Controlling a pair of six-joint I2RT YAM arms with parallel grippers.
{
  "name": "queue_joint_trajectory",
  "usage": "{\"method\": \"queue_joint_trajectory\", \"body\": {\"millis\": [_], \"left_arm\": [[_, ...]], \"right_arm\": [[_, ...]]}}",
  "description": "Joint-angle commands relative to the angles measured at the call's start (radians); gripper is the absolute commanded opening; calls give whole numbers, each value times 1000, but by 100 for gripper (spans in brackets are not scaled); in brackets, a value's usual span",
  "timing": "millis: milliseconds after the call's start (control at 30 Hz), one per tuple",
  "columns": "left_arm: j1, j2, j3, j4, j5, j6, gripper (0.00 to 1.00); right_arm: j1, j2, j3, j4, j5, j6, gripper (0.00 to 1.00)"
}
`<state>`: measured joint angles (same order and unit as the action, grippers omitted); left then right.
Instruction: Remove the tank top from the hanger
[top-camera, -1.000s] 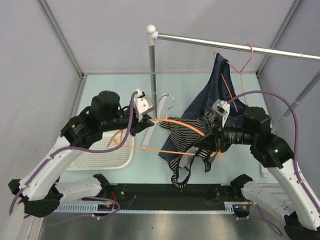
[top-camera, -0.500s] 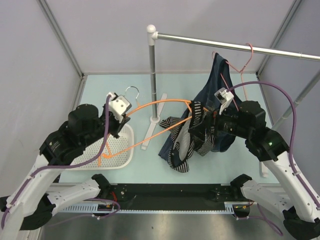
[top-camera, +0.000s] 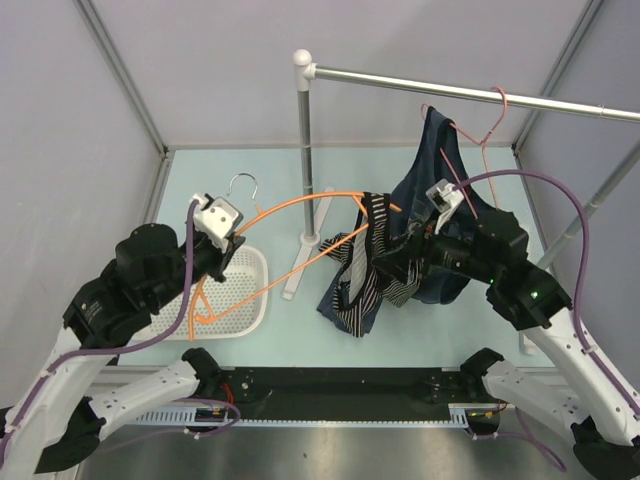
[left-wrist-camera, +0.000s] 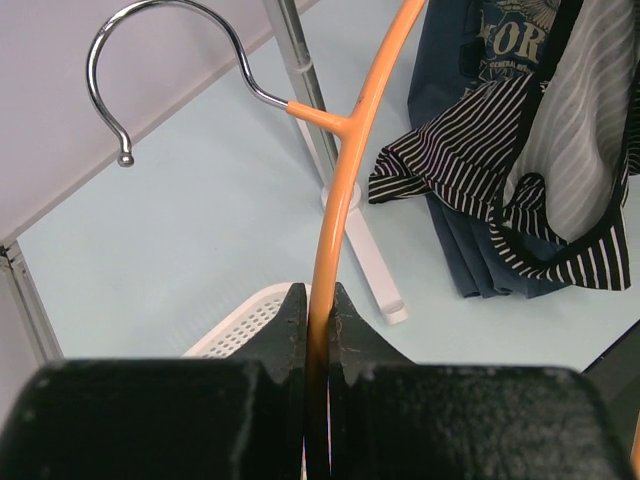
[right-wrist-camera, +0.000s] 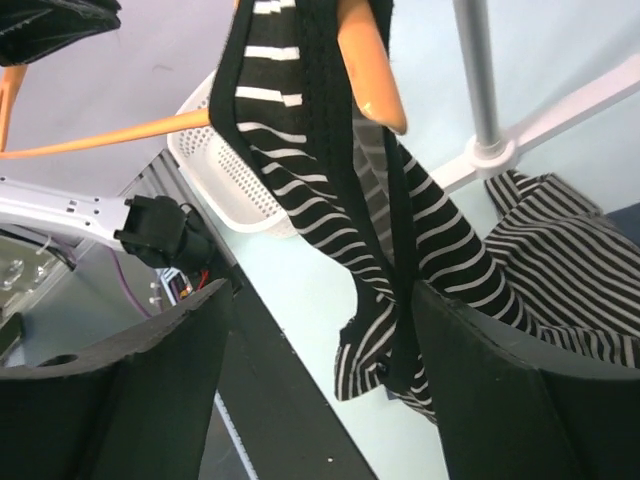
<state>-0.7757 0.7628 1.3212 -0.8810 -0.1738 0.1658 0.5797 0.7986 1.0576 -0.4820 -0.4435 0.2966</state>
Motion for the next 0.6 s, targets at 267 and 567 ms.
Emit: {"method": "queue_joint_trajectory", "body": {"millis": [267, 567], "left_arm": [[6, -52, -37, 85, 28, -57, 0], [6, -79, -73, 42, -44, -120, 0]], "right_arm": [[115, 11, -87, 238, 328, 59, 27], [97, -73, -90, 165, 626, 131, 0]]}}
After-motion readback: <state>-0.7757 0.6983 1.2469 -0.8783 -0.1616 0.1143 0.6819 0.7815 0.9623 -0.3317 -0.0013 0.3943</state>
